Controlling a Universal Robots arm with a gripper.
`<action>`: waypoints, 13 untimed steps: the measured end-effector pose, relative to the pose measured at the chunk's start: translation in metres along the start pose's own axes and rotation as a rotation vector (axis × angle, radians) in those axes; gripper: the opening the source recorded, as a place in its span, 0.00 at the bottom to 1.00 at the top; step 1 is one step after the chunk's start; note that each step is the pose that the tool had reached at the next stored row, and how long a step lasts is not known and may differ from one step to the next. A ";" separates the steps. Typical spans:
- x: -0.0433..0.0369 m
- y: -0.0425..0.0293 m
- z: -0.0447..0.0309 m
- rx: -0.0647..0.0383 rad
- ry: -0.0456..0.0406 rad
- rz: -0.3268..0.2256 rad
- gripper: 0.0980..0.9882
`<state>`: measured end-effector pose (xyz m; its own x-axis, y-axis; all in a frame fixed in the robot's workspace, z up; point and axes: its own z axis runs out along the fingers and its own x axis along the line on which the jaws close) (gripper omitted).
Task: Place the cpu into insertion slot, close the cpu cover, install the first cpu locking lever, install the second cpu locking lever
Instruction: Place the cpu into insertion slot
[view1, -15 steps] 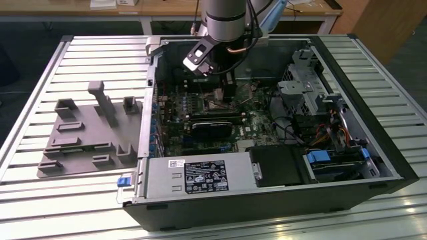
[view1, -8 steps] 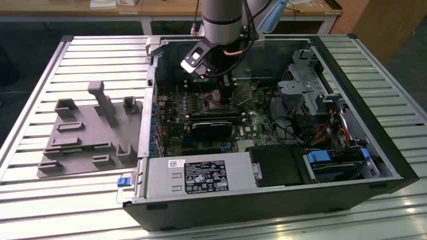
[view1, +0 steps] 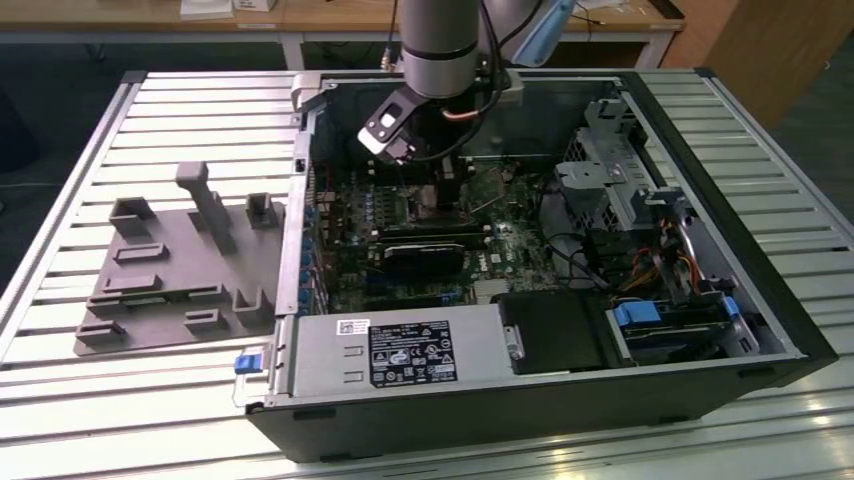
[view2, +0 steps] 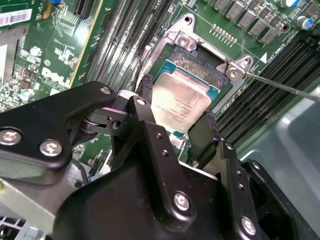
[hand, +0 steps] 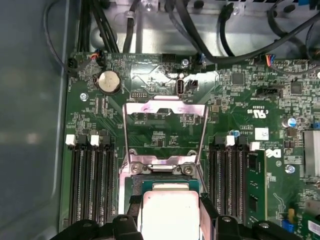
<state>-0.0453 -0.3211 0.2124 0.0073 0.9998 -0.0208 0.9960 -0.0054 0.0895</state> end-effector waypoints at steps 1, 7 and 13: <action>0.0006 -0.0007 0.0008 0.000 0.0000 0.000 0.49; 0.0031 -0.0034 0.0071 0.000 -0.0002 0.002 0.49; 0.0035 -0.0046 0.0139 0.000 -0.0007 0.007 0.49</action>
<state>-0.0486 -0.3179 0.1981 0.0144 0.9997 -0.0209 0.9959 -0.0125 0.0895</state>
